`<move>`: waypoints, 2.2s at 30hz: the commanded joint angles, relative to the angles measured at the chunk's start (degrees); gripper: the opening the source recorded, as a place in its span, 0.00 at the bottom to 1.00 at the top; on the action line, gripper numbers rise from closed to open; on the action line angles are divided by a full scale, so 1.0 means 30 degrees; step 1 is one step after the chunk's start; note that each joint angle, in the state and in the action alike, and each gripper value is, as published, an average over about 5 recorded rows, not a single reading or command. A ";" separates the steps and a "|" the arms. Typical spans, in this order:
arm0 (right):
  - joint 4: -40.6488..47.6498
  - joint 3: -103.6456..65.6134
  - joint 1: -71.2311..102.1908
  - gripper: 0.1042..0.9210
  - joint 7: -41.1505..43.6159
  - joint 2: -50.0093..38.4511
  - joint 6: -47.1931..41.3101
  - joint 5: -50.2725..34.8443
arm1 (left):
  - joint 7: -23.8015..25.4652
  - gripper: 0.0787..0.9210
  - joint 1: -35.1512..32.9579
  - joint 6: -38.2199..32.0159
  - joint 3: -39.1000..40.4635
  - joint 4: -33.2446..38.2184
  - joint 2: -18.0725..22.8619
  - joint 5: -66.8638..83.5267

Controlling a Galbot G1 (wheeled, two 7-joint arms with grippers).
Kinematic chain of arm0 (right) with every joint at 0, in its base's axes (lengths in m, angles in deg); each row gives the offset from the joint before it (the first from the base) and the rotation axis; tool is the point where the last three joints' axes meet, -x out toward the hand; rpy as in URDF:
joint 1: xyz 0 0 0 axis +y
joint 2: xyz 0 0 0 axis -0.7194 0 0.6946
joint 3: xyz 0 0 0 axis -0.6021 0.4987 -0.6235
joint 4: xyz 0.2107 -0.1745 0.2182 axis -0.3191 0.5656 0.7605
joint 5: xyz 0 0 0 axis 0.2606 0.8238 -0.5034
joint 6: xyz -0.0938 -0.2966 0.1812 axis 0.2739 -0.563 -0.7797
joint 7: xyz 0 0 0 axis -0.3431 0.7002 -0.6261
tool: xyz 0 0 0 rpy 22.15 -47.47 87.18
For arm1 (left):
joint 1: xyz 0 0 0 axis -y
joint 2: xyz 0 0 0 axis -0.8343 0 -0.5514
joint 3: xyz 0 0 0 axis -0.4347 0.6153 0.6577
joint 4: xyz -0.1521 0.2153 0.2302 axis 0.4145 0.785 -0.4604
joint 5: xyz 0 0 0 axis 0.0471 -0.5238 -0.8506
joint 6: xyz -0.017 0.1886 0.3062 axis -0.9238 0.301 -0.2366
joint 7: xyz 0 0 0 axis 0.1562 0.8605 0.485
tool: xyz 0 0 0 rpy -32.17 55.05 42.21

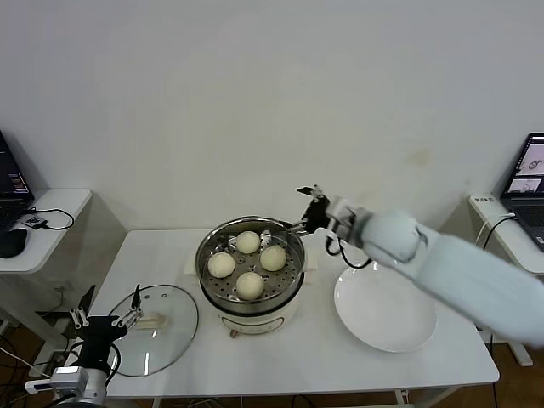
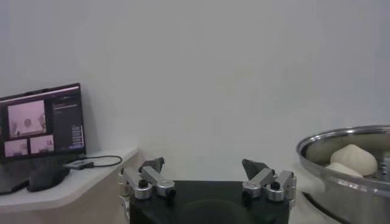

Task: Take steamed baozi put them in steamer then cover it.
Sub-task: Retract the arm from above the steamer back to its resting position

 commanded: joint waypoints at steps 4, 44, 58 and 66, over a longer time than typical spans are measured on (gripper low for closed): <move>-0.1479 -2.0920 2.1566 0.88 0.0653 0.6854 0.9520 0.6787 | -0.0208 0.88 0.0330 0.0006 0.0294 -0.1226 -0.0106 -0.1896; -0.1664 -2.5926 2.5956 0.88 0.0654 1.2648 1.0825 0.7693 | 0.0948 0.88 0.0475 -0.3374 0.0082 -0.7014 -0.1893 -2.6712; -0.1862 -2.5785 2.6529 0.88 0.0665 1.2983 1.0644 0.7846 | 0.1078 0.88 0.3078 -0.3469 0.1093 -0.9078 -0.2025 -2.6403; -0.1671 -2.5643 2.6499 0.88 0.0704 1.3321 1.0724 0.8037 | 0.1311 0.88 0.3882 -0.3368 0.1440 -0.9285 -0.2159 -2.6274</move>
